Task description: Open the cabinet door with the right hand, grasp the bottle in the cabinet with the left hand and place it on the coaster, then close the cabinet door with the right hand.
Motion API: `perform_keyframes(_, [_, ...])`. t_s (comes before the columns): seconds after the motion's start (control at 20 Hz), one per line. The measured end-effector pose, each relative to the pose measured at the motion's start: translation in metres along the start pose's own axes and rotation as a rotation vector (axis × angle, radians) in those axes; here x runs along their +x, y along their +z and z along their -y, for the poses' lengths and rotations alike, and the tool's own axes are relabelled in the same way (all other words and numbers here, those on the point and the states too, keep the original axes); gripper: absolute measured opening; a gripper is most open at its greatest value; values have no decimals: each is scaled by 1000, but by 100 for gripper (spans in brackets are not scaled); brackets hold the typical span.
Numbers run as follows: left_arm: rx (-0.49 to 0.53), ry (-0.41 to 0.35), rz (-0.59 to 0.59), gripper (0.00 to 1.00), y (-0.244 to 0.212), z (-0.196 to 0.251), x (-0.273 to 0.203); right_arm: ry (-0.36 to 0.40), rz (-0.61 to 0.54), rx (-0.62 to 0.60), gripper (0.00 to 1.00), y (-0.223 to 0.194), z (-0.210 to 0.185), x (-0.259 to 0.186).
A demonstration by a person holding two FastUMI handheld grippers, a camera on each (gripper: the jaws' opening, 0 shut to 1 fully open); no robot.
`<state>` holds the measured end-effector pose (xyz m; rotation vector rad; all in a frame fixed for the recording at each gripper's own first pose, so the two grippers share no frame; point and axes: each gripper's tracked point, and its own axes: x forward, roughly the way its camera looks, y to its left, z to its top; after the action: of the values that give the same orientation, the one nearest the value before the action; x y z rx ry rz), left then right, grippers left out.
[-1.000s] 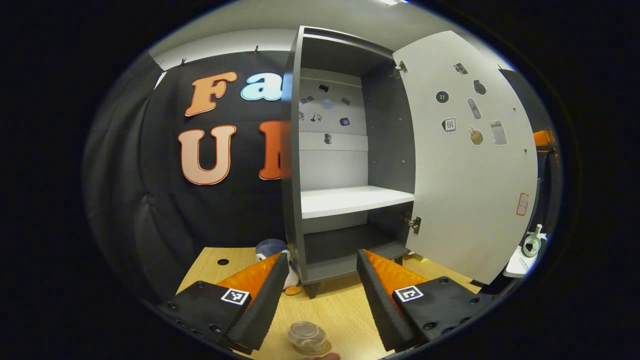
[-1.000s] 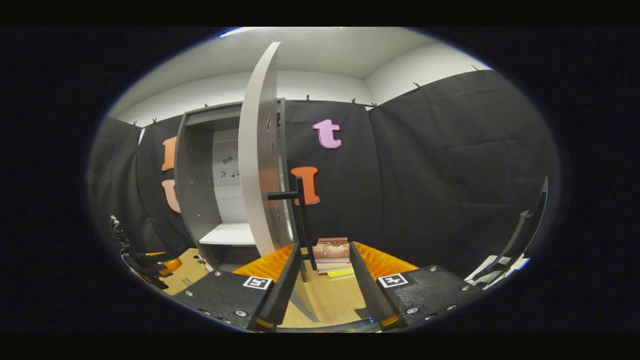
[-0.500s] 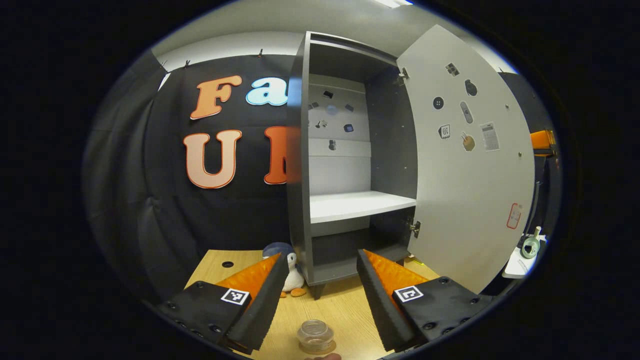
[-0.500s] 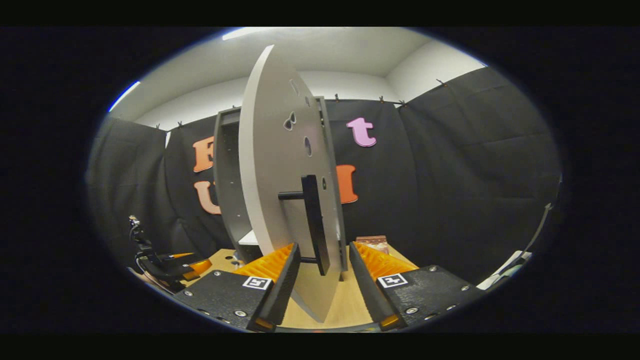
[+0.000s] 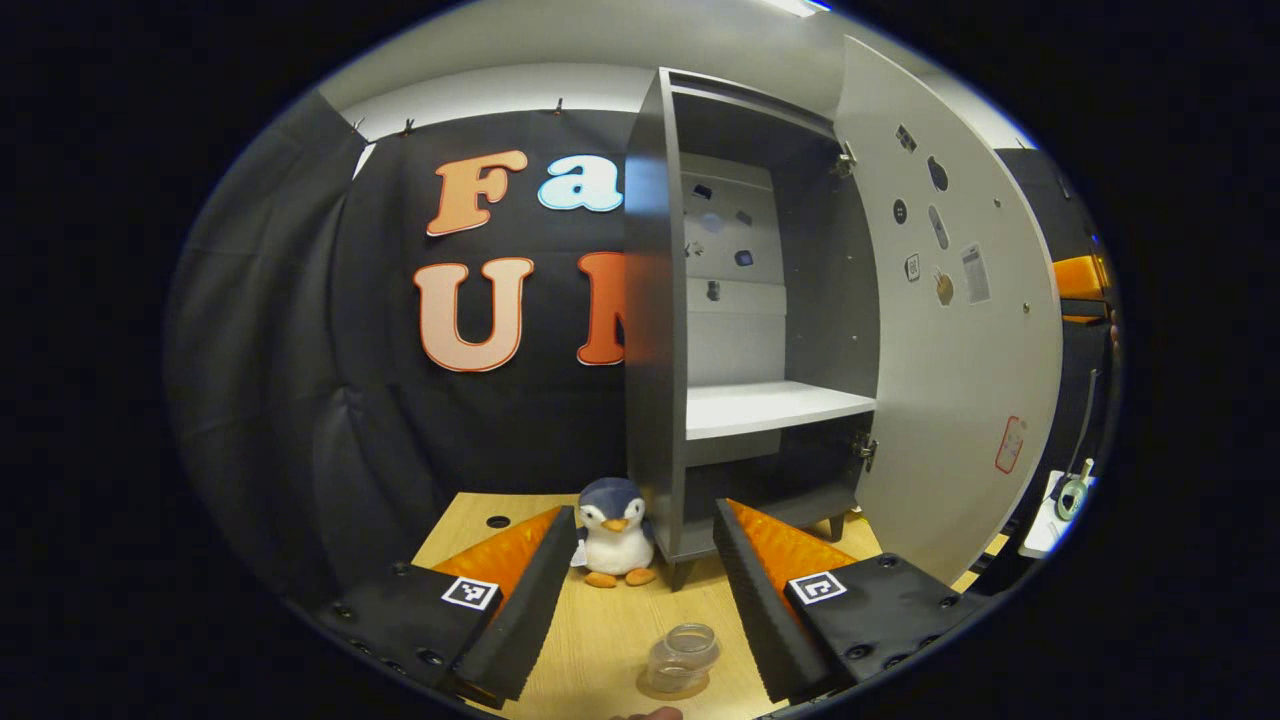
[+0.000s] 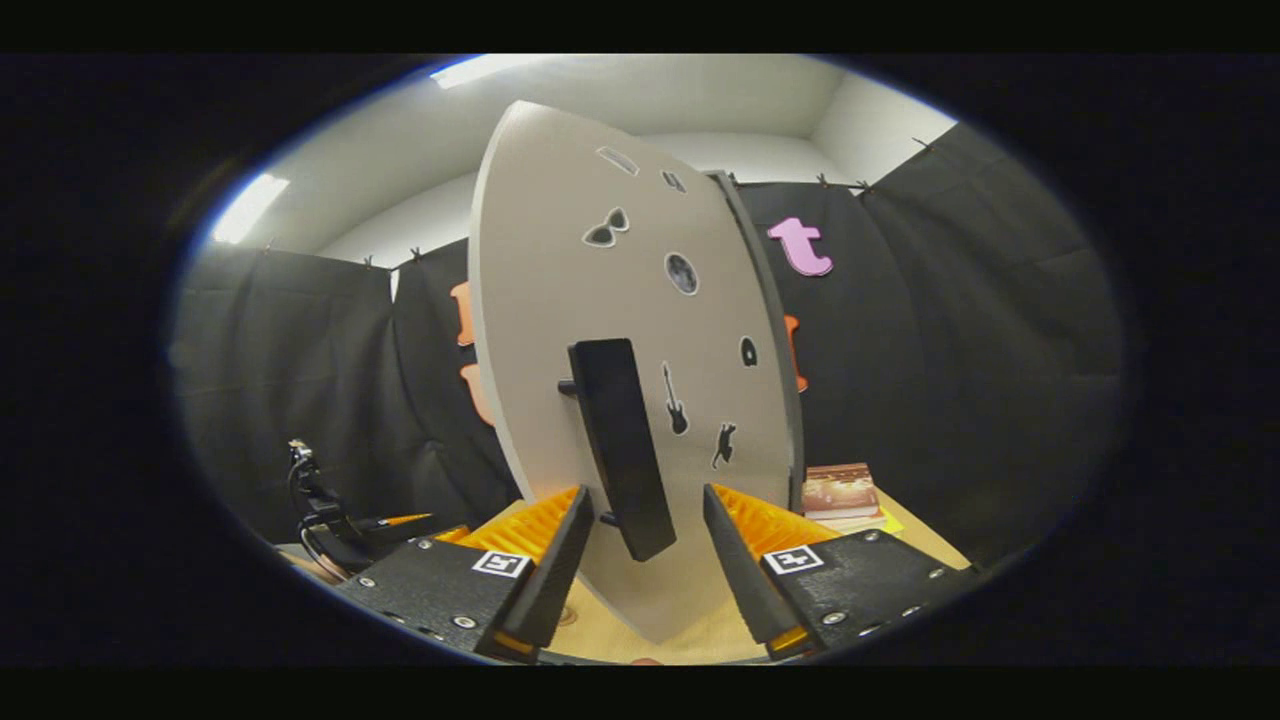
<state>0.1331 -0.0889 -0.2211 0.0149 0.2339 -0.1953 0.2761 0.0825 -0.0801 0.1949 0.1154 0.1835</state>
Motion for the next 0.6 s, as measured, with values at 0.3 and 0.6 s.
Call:
perform_keyframes(0.3, [-10,58,5,92,1,-31,1,58,19,25,81,1,-13,27])
perform_keyframes(0.6, [-21,110,12,92,4,-60,3,105,18,-4,82,1,-23,45])
